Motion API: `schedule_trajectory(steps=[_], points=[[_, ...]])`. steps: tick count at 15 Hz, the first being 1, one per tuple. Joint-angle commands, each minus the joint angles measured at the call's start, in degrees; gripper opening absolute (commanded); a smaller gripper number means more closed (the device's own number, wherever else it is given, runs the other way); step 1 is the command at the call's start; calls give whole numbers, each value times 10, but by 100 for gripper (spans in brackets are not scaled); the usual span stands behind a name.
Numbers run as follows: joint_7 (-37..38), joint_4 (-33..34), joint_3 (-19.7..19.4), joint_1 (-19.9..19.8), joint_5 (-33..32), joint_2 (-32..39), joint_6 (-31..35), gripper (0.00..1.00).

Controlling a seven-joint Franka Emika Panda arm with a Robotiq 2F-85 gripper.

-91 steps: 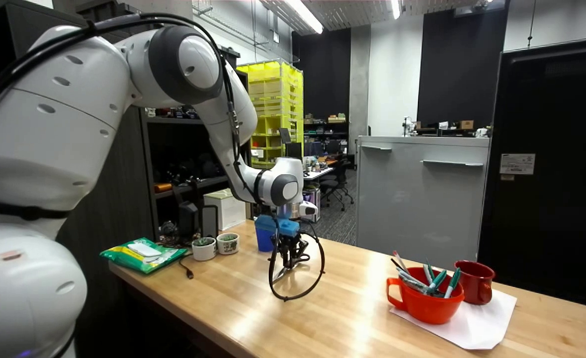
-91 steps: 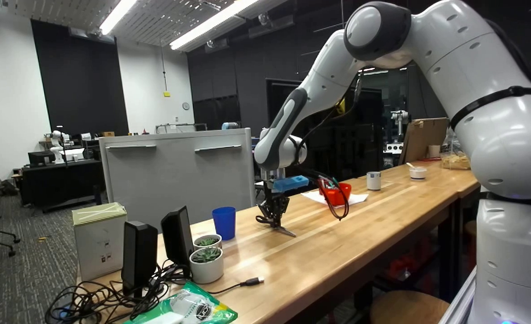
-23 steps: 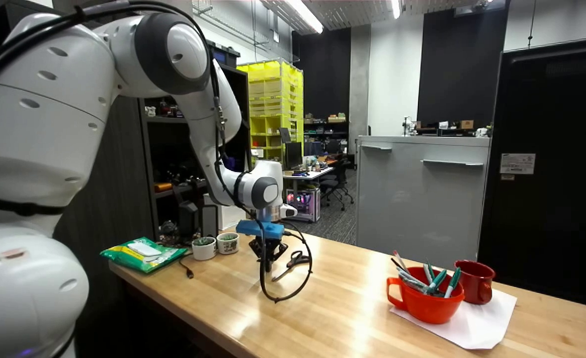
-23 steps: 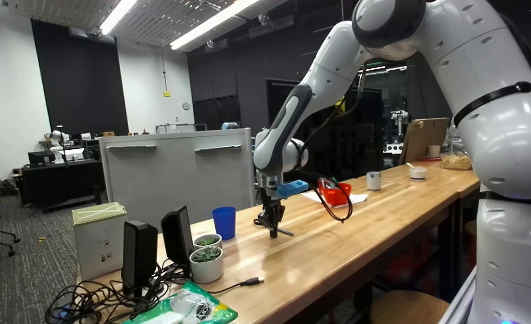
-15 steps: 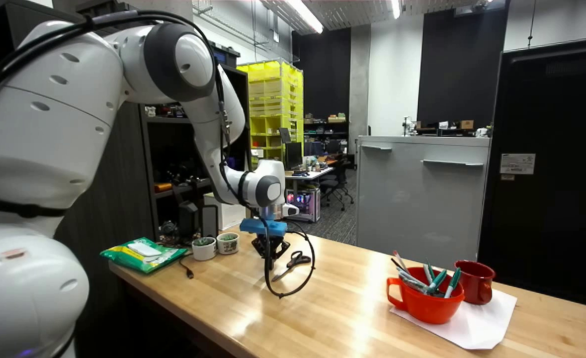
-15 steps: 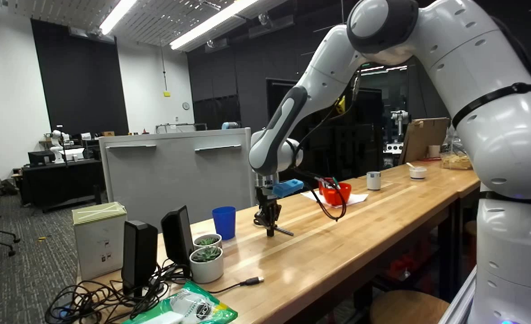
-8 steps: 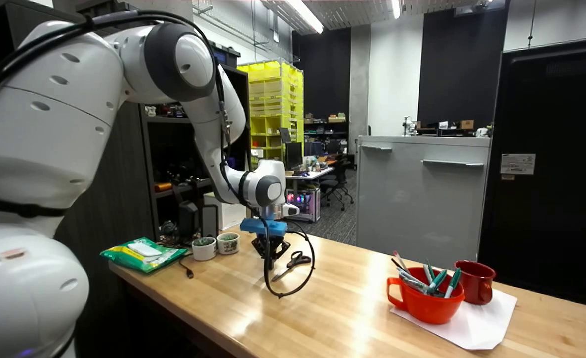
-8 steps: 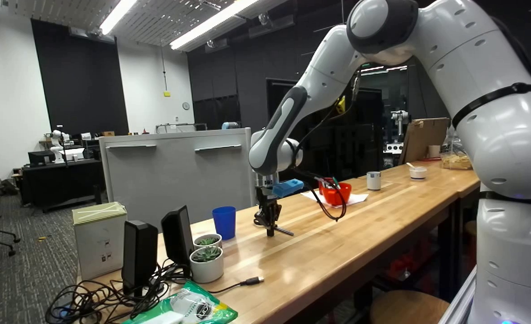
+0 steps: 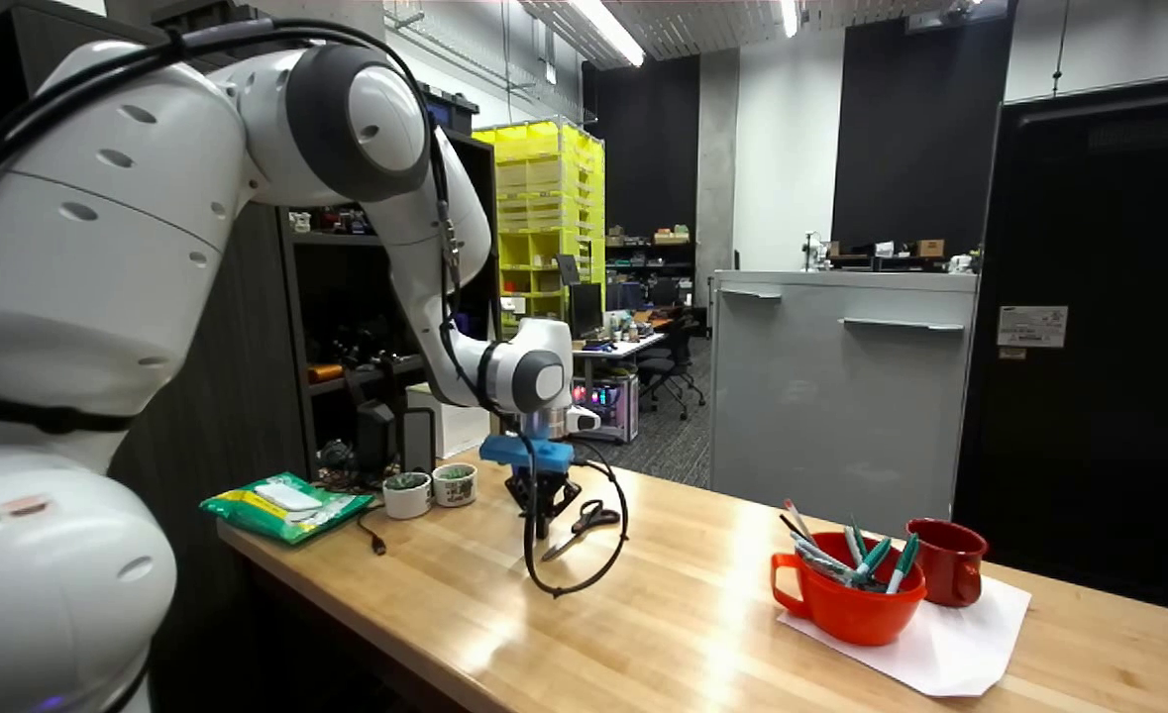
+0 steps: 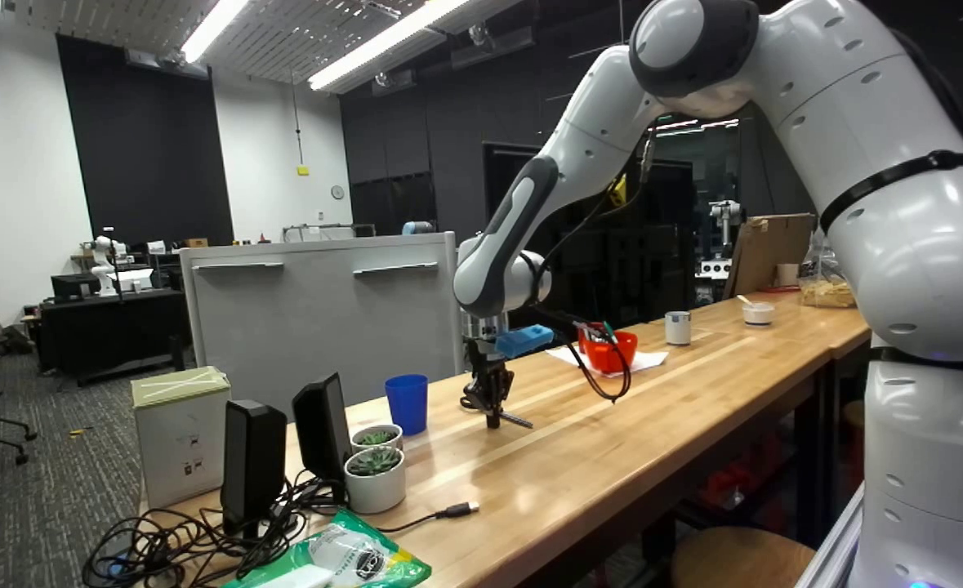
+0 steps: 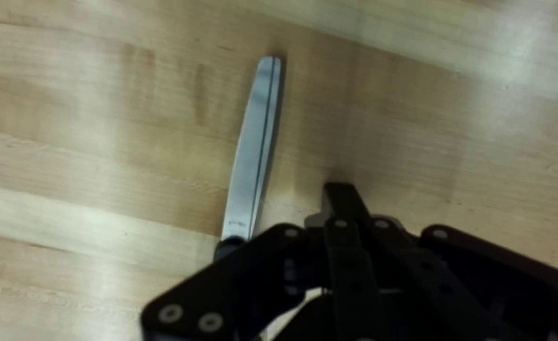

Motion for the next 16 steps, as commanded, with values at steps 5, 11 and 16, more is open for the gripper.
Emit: schedule_trajectory(steps=[5, 11, 16], points=[[8, -51, -11, -7, 6, -38, 1, 0], [17, -68, -20, -8, 2, -53, -1, 0], [22, -77, -28, -8, -1, -60, -4, 0]])
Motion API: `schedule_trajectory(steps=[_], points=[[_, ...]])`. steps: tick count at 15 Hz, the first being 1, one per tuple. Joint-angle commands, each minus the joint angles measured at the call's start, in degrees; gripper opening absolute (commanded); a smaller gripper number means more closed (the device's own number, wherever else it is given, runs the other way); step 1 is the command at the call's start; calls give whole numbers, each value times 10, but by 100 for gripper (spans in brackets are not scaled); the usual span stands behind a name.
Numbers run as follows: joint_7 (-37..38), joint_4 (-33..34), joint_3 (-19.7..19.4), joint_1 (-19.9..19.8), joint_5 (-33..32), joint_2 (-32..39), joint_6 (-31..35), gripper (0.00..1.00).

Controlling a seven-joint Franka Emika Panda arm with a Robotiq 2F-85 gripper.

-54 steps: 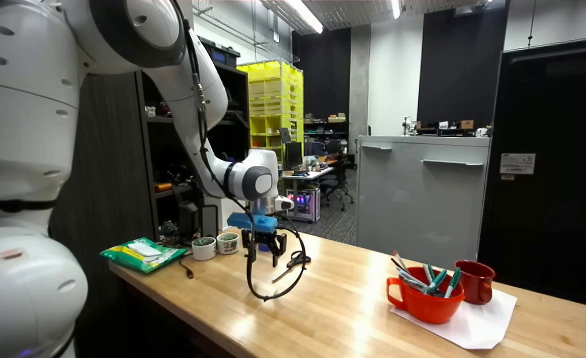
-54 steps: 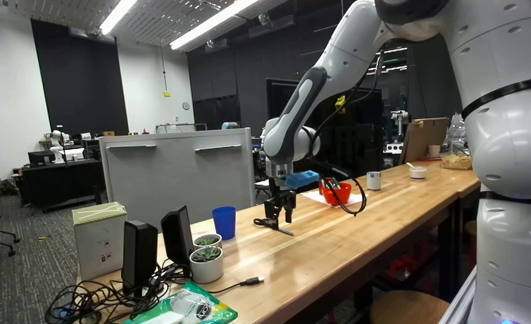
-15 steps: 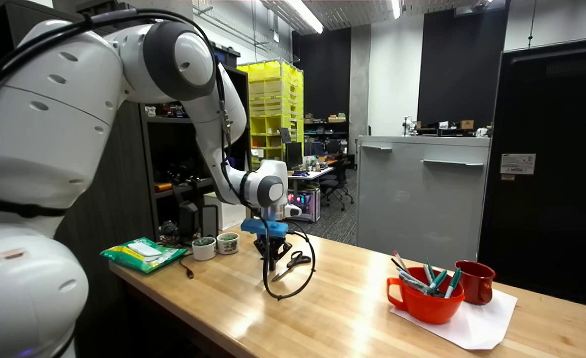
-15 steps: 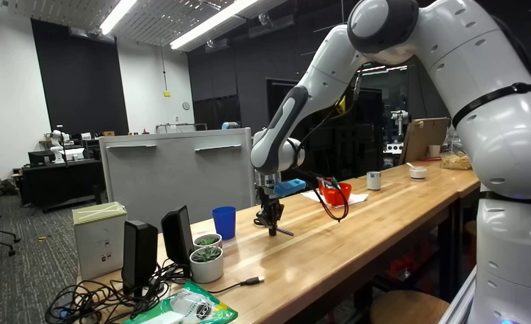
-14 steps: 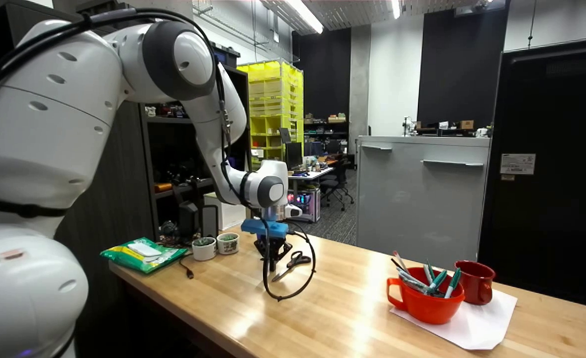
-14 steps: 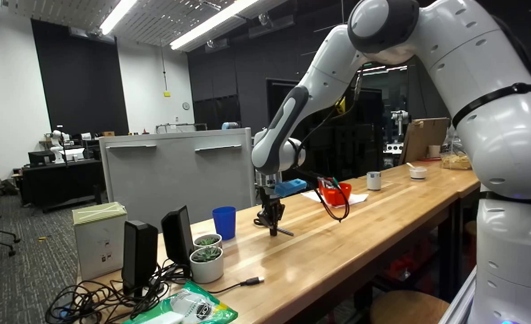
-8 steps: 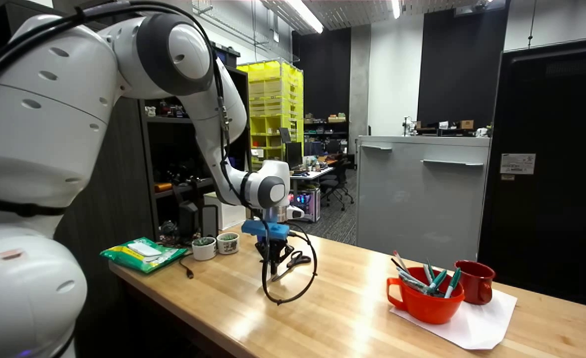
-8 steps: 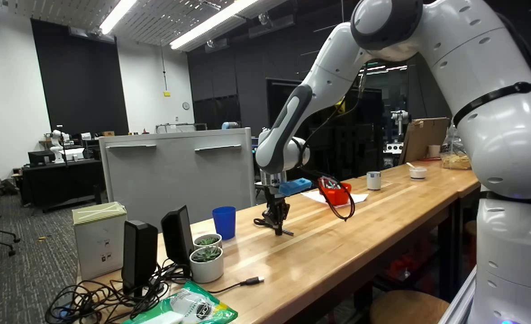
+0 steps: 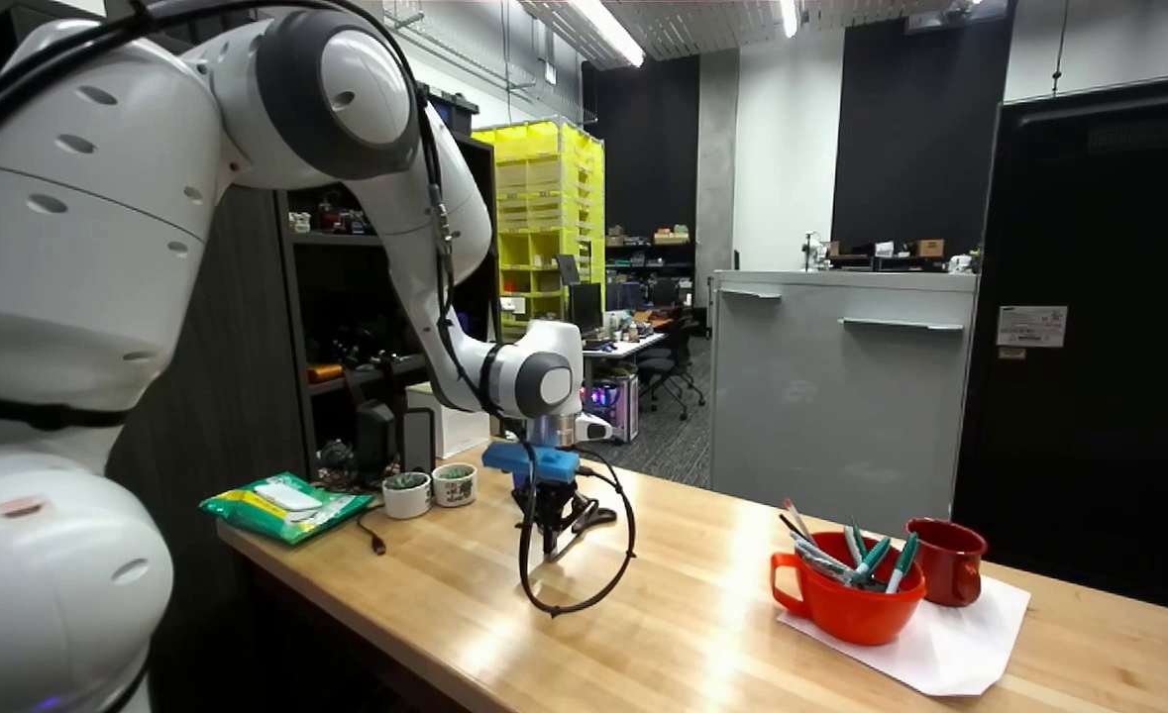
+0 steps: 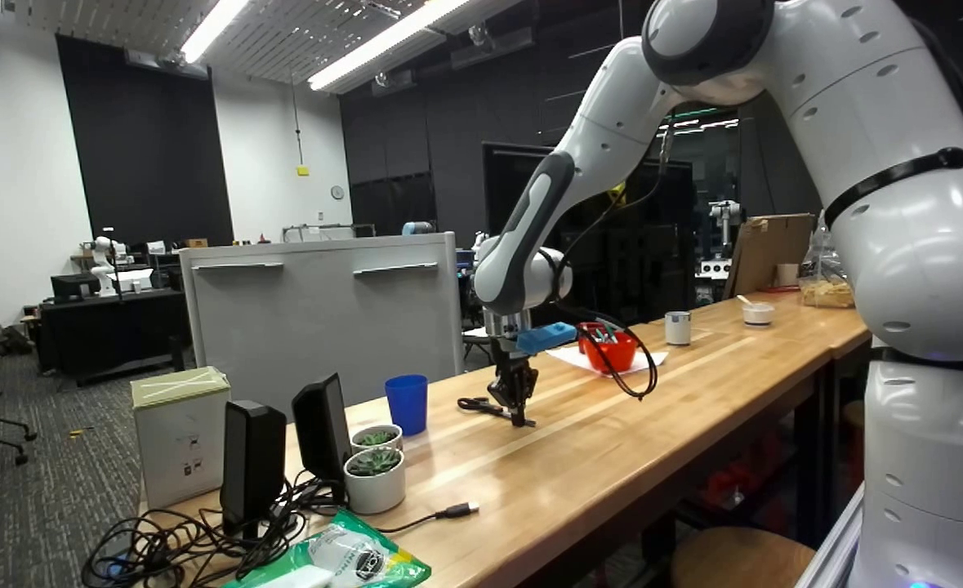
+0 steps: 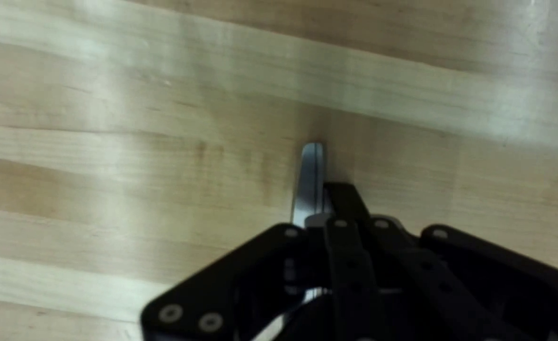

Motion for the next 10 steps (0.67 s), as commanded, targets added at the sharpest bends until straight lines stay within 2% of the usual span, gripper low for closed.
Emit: schedule_trajectory(steps=[1, 10], points=[[12, -25, -5, 1, -5, -26, -5, 0], [20, -30, -13, 3, -11, -35, -6, 0]])
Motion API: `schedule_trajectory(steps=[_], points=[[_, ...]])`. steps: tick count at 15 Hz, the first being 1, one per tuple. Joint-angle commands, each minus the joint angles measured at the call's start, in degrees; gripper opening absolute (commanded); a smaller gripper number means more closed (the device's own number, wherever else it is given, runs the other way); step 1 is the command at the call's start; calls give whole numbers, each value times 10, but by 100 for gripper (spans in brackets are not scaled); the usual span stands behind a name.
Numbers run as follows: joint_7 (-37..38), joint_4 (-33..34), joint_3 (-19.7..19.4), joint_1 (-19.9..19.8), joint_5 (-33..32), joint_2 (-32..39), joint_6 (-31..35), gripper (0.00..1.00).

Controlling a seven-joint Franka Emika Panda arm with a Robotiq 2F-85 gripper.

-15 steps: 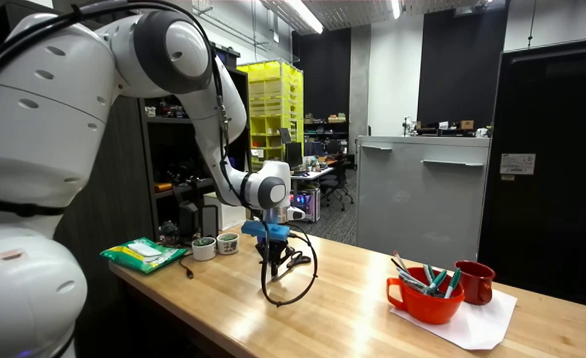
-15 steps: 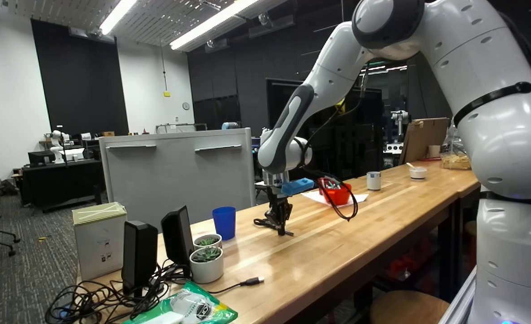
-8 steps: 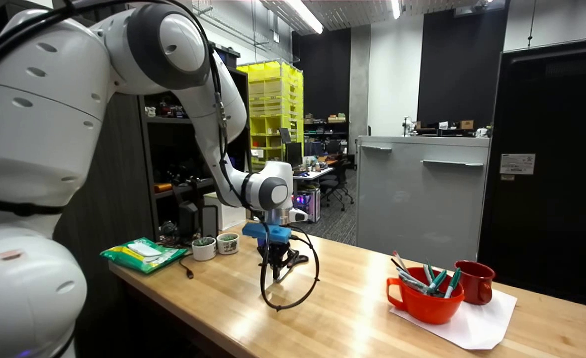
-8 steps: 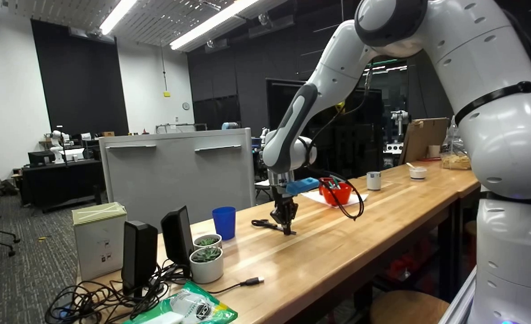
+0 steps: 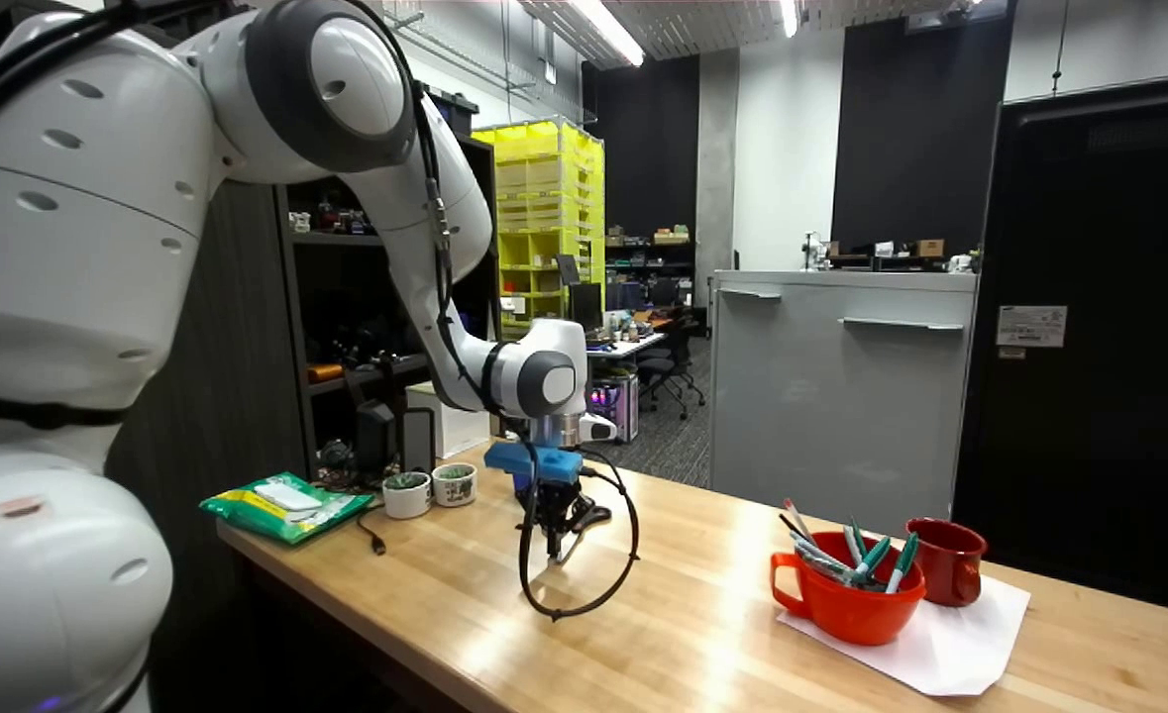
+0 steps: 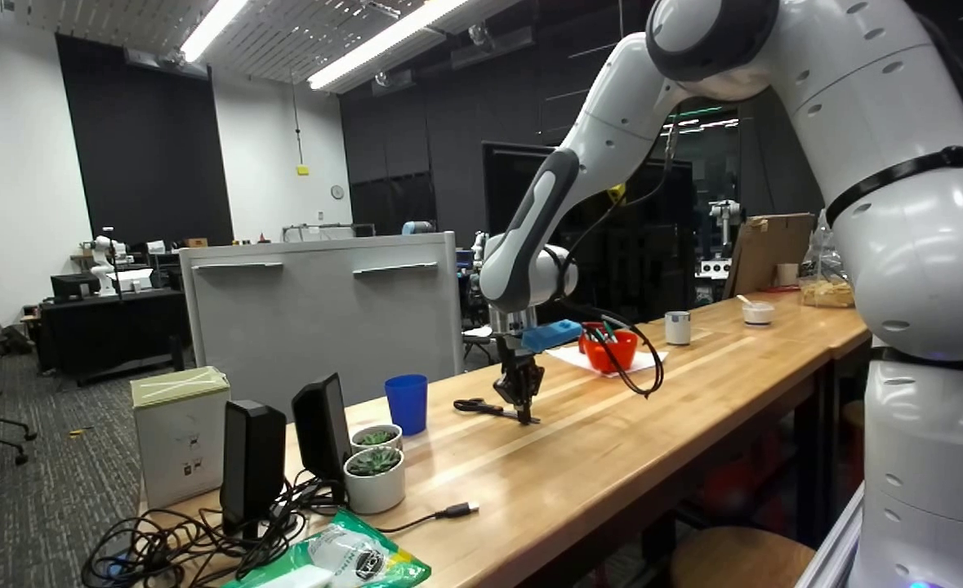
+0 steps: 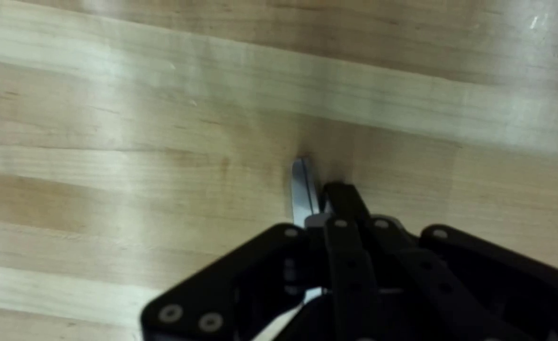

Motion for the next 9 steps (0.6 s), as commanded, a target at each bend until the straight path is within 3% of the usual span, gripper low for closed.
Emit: schedule_trajectory(steps=[1, 9], points=[[17, -20, -4, 3, -10, -26, -6, 0], [14, -22, -4, -1, -5, -21, -6, 0]])
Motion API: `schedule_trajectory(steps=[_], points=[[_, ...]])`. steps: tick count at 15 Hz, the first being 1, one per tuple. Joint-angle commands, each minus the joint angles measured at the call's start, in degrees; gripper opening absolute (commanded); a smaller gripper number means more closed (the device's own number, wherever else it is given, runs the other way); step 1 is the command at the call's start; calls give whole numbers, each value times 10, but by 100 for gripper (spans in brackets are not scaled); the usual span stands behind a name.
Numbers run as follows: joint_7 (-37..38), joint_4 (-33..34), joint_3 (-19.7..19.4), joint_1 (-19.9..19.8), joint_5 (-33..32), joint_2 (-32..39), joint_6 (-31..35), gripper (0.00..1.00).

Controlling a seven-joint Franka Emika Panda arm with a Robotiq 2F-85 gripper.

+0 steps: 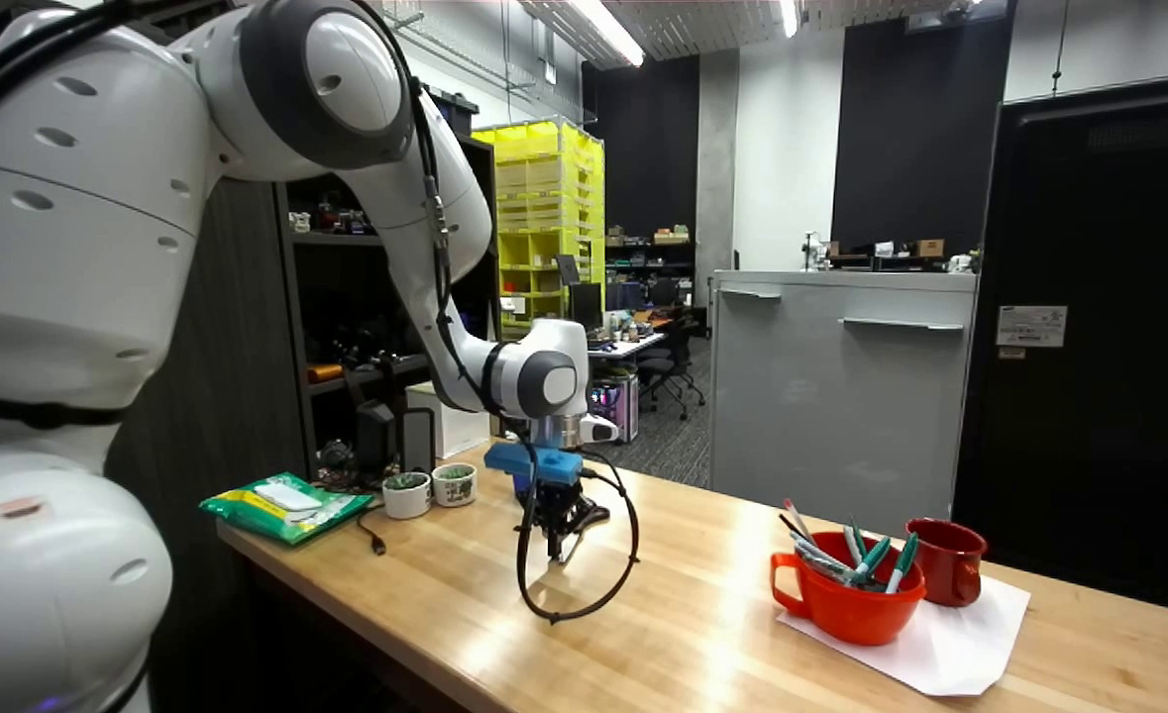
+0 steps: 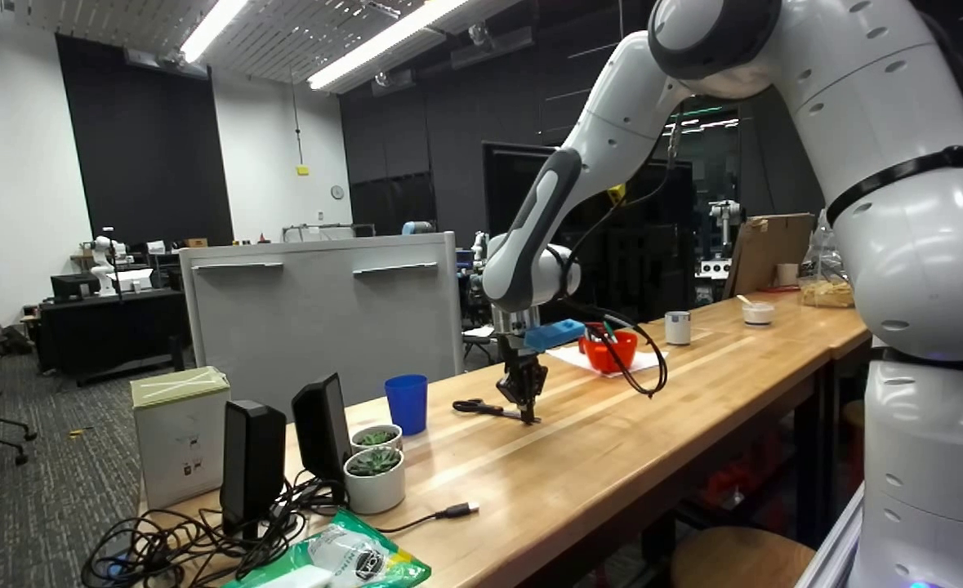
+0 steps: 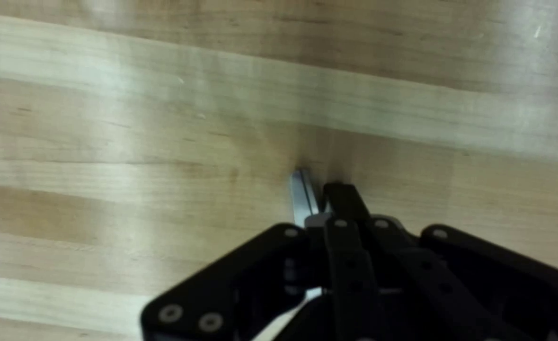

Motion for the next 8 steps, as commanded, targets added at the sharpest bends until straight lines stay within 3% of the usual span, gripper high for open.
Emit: schedule_trajectory(steps=[1, 8], points=[[8, -14, -1, 1, -5, -15, -5, 0], [11, -11, -2, 1, -7, -12, -8, 0]])
